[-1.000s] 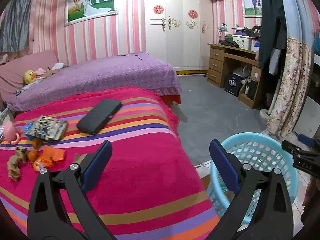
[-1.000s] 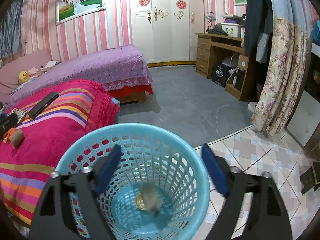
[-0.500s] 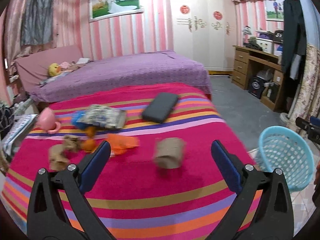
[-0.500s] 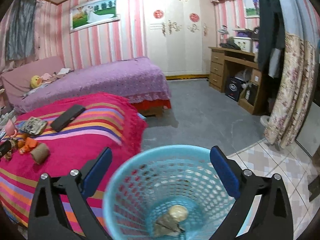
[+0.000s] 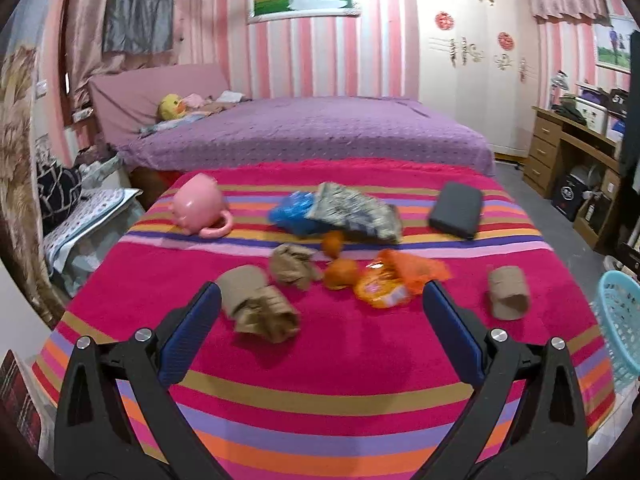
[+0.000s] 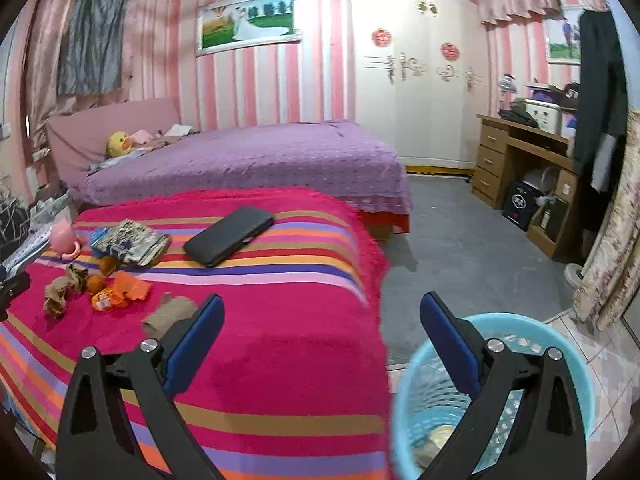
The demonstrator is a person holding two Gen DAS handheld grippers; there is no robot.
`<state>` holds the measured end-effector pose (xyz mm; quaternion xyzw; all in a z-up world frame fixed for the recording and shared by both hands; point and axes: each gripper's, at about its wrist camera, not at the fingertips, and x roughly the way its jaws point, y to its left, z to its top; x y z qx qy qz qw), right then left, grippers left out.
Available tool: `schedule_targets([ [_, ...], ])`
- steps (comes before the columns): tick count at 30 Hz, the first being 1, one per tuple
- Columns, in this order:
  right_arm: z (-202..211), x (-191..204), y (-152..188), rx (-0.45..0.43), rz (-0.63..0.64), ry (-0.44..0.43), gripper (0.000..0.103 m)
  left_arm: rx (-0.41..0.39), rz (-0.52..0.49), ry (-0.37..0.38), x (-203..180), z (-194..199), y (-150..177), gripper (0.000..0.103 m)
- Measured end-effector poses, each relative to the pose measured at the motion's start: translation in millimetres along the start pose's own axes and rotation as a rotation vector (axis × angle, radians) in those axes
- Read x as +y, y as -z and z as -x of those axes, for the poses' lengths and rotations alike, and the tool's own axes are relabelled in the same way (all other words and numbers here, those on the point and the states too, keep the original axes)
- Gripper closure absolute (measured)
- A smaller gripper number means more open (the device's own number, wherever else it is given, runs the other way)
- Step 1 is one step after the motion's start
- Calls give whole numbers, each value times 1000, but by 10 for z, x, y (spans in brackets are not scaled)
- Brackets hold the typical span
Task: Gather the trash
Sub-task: 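Move both tools back from the basket toward the bed, then grasp the crumpled beige paper with the left gripper while the right grasps the cardboard tube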
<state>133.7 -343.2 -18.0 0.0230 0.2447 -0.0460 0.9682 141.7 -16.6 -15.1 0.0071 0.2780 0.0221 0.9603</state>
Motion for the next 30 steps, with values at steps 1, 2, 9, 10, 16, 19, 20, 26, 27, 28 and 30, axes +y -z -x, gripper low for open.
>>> schedule_targets([
  [1,-20,49,1,3,7,-2,7,7,6,1,53,-35,9,6],
  [2,-45,119,5,6,15,-4,7,10,10,-1,97,-51,19,6],
  [9,-181,432,27,35,44,-14,7,54,50,-9,397,-256,124,6],
  [10,-208,458,32,40,48,-14,7,63,50,-10,421,-284,140,6],
  [16,-299,570,81,69,72,-11,7,105,49,-10,510,-488,214,6],
  [19,-330,595,83,78,78,-12,7,130,57,-5,513,-604,225,6],
  [20,-337,599,86,80,79,-11,7,133,54,-8,506,-632,231,6],
  [26,-411,603,100,99,78,-7,7,158,32,6,384,-826,230,31],
  [27,-424,598,103,103,73,-9,7,166,25,9,358,-853,235,40],
  [28,-433,603,107,106,72,-10,7,177,17,13,327,-886,238,46],
  [30,-454,623,121,113,78,-13,7,186,13,11,313,-919,240,53],
])
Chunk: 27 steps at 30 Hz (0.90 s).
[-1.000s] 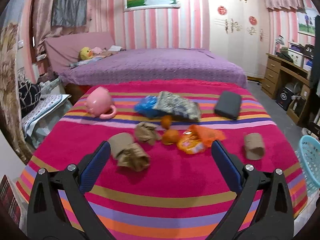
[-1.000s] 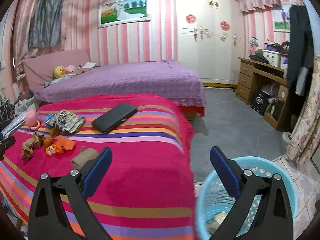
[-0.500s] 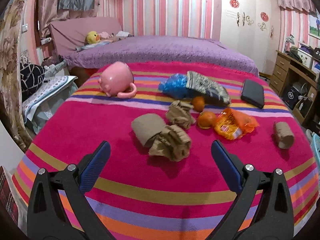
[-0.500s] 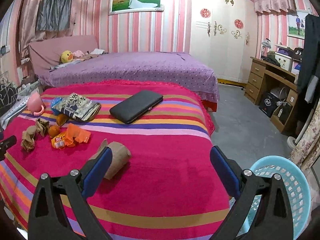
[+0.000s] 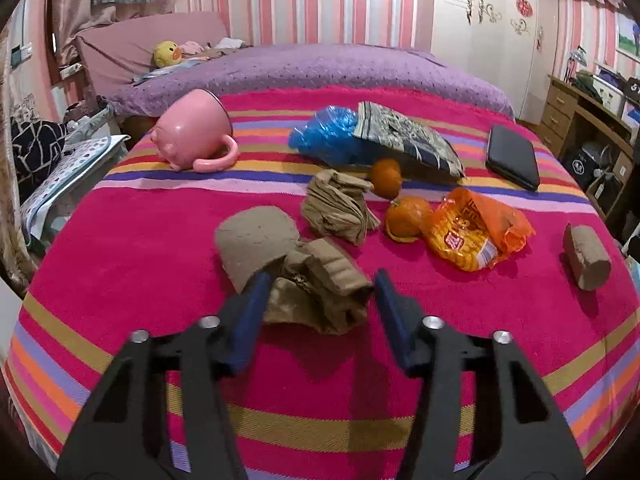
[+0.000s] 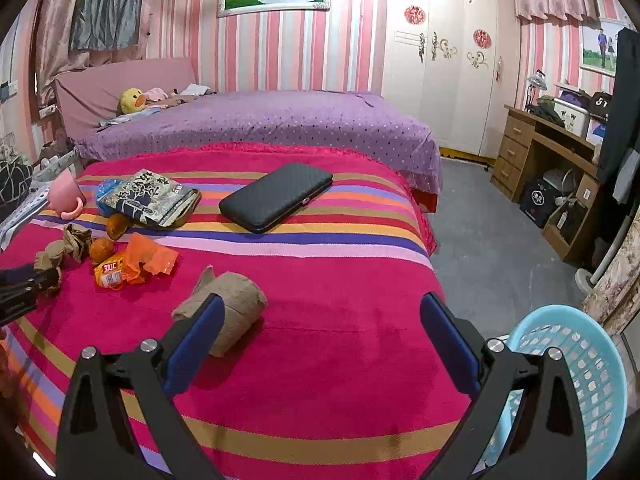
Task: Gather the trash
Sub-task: 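Grasp the crumpled beige paper with the left gripper while the right grasps the cardboard tube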
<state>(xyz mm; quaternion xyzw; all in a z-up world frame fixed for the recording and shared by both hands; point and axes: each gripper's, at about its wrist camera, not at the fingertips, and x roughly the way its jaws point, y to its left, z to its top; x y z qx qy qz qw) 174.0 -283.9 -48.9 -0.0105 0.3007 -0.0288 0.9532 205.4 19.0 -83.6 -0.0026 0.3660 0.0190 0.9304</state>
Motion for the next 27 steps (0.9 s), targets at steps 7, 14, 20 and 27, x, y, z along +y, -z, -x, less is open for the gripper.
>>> schedule_targets([
  [7,-9,123,28,8,20,-27,7,-51,22,22,134,277,-37,59],
  [14,-92,436,47,20,74,-50,7,-88,80,-11,365,411,-123,60],
  [20,-259,645,8,51,81,-52,7,-74,80,-44,413,344,-116,59],
  [27,-476,807,20,131,96,-44,15,-84,76,-45,428,362,-128,59],
])
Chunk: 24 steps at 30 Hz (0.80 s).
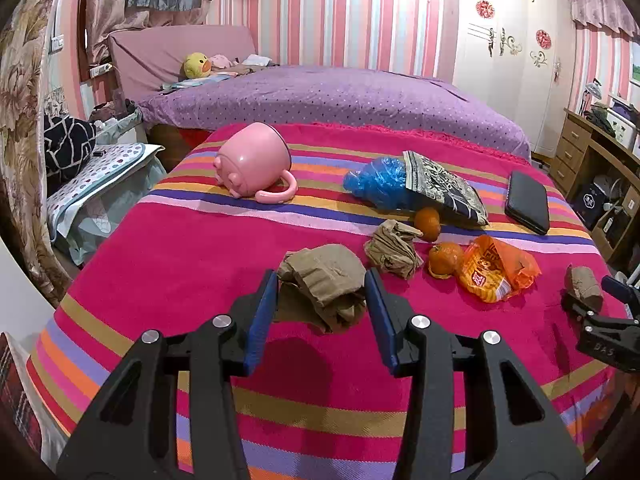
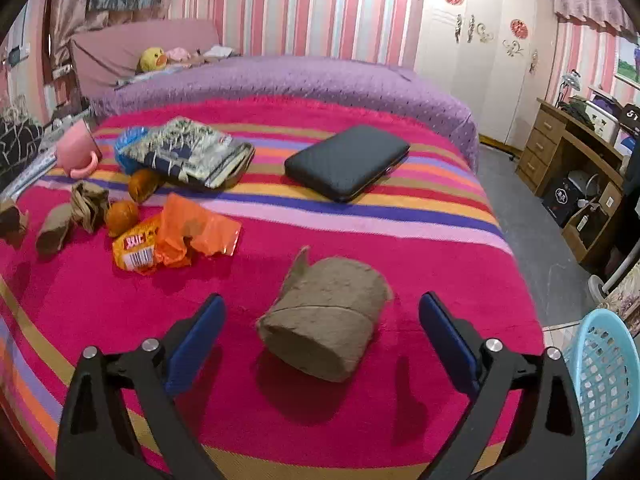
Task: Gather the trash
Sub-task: 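Grasp the crumpled beige paper with the left gripper while the right grasps the cardboard tube, then carry paper and tube over the blue basket and open both grippers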
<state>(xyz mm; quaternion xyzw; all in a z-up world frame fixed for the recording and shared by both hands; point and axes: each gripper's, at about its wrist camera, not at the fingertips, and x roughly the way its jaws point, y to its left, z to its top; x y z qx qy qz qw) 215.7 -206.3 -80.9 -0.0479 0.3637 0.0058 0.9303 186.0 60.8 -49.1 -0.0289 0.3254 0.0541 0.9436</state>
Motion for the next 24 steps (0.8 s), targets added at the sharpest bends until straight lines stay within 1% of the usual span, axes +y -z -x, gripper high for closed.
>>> schedule_targets([
  [1,-4,12,2,2,5,-1,20,2,-1,0,5,-2,0,59],
  [2,-9,18,2,5,9,-4,31,2,0,0,2,-1,-2,59],
  [4,-1,-1,4,0,2,-9,41,3,0,0,5,4,-4,59],
  [7,33,-70,-6,-13,-16,-32,48,1,-5,1,3,9,-5,59],
  [9,67,-105,-7,-19,-23,-45,51,0,-10,1,-5,10,-4,59],
  [16,280,-209,-7,-72,15,-53,51,-13,-38,19,-129,88,22,59],
  [24,514,-473,66,-109,21,-50,51,-26,-72,49,-370,196,55,59],
])
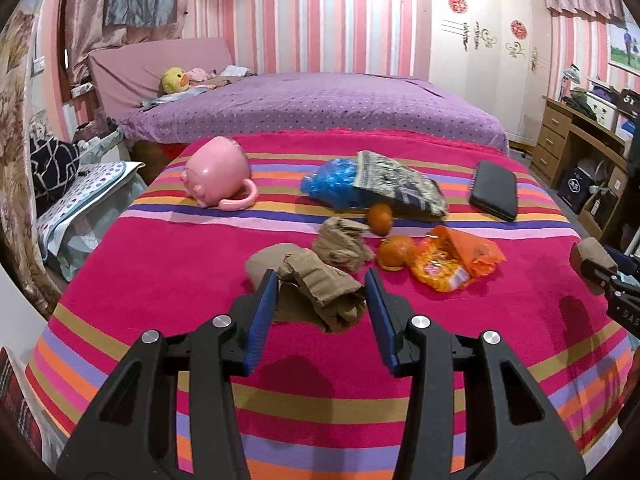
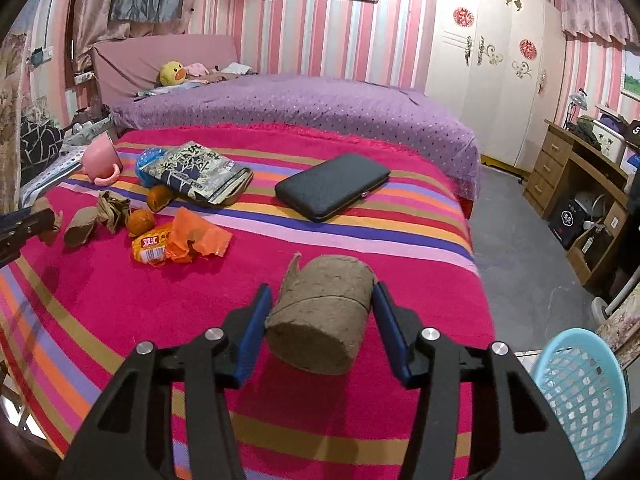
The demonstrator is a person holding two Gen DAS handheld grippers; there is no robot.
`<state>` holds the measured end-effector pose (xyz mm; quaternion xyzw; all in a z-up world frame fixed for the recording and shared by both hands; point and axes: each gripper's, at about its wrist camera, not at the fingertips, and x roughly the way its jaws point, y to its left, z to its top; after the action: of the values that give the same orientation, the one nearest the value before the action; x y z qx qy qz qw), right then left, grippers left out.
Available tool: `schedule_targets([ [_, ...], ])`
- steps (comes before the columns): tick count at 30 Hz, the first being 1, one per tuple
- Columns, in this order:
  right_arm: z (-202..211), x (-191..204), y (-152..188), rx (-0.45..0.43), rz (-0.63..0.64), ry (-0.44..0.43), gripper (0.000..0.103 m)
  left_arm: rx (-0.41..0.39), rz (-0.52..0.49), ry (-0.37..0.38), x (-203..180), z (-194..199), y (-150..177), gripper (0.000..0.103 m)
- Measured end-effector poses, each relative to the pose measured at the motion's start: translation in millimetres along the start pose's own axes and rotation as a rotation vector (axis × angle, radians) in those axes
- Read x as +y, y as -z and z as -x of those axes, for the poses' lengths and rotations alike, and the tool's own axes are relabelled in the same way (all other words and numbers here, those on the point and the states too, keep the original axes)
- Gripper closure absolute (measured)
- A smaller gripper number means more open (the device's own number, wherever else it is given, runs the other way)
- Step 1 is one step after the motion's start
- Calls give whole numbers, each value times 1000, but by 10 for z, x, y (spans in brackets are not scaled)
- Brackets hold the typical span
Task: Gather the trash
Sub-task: 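Carry paper and tube over the blue basket and open both grippers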
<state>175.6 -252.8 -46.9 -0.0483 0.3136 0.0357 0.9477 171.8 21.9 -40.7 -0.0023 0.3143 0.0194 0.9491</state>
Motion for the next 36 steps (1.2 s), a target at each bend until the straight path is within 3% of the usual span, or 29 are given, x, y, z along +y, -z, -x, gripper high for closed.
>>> schedule_targets([
  [18,559,-926,149,-62,-58,48,51,-44,-72,92,-984,293,-68,59],
  [27,726,-1434,300,-63,-80,89,51,-69,-179,108,-1692,438,-15,59],
  [36,978,-2187,575,-76,-176,160,51,-64,-212,240,-2486,542,67,59],
])
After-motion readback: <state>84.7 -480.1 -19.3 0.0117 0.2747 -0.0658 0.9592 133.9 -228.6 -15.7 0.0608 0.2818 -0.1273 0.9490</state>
